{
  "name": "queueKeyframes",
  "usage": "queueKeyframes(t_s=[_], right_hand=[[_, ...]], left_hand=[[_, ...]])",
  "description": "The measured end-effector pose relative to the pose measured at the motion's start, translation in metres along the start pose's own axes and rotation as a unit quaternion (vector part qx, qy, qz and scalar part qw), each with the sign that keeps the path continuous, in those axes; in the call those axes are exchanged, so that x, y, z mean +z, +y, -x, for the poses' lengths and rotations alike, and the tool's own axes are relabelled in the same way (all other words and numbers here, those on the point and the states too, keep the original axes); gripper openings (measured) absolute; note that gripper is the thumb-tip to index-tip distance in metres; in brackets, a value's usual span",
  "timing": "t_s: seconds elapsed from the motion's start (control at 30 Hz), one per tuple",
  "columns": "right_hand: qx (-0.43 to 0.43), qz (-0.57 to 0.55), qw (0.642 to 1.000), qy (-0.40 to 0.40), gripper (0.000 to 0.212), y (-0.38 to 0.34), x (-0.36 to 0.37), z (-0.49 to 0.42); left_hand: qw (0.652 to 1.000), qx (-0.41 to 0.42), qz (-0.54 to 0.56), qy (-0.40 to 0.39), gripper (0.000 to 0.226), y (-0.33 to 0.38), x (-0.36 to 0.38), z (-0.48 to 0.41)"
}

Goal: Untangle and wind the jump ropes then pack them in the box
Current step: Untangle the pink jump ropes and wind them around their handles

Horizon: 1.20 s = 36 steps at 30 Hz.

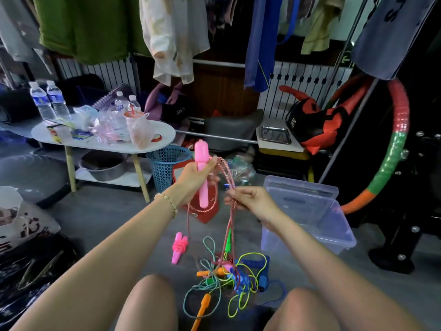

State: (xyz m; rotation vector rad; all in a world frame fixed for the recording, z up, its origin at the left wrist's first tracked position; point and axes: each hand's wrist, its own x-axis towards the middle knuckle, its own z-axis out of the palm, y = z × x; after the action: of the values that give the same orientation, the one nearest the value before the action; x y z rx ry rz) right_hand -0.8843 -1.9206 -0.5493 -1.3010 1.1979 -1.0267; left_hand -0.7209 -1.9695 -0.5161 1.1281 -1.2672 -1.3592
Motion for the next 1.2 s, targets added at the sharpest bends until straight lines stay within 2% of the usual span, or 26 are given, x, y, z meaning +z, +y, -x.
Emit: queueKeyframes(t_s=[0.1, 0.2, 0.33, 0.47, 0.53, 0.63, 0.7, 0.83, 0.97, 1.07, 1.2], right_hand=[[-0.037, -0.065, 0.995, 0.068, 0.015, -0.023, -0.005, -0.010], [-0.070, -0.102, 0.988, 0.097, 0.011, -0.053, -0.006, -0.018], [-0.090, -0.111, 0.984, 0.107, 0.015, -0.078, -0.003, -0.022], [-0.061, -0.102, 0.988, 0.103, 0.037, -0.063, -0.010, -0.021], [-0.012, -0.078, 0.996, 0.049, 0.039, -0.035, -0.009, -0.014], [0.011, 0.028, 0.999, -0.029, 0.024, 0.002, 0.001, 0.000], [-0.004, 0.048, 0.999, -0.008, 0.024, 0.009, 0.002, 0.001], [-0.014, -0.009, 0.999, 0.048, 0.026, -0.006, -0.007, -0.010], [-0.030, -0.040, 0.994, 0.096, 0.025, -0.024, -0.012, -0.024], [-0.047, -0.006, 0.993, 0.112, 0.021, -0.039, -0.008, -0.029], [-0.049, -0.023, 0.990, 0.133, 0.022, -0.047, -0.003, -0.031]], left_hand=[[0.994, -0.038, -0.056, -0.084, 0.037, -0.026, 0.001, 0.012], [0.989, -0.046, -0.035, -0.138, 0.021, -0.038, 0.015, 0.029], [0.992, 0.043, -0.068, -0.096, 0.012, -0.024, 0.028, 0.026], [0.993, 0.104, -0.015, -0.046, 0.011, 0.010, 0.030, 0.013], [0.992, 0.121, 0.029, -0.029, 0.010, 0.026, 0.030, 0.004], [0.991, 0.115, 0.062, -0.017, 0.009, 0.038, 0.031, -0.009], [0.993, 0.108, 0.048, -0.011, 0.009, 0.037, 0.030, -0.017], [0.999, 0.045, -0.016, -0.010, 0.021, 0.015, 0.017, -0.022], [0.990, -0.004, -0.097, -0.104, 0.013, -0.028, 0.011, -0.006], [0.975, 0.002, -0.171, -0.139, 0.018, -0.044, 0.017, 0.004], [0.981, 0.040, -0.161, -0.104, 0.029, -0.045, 0.023, 0.003]])
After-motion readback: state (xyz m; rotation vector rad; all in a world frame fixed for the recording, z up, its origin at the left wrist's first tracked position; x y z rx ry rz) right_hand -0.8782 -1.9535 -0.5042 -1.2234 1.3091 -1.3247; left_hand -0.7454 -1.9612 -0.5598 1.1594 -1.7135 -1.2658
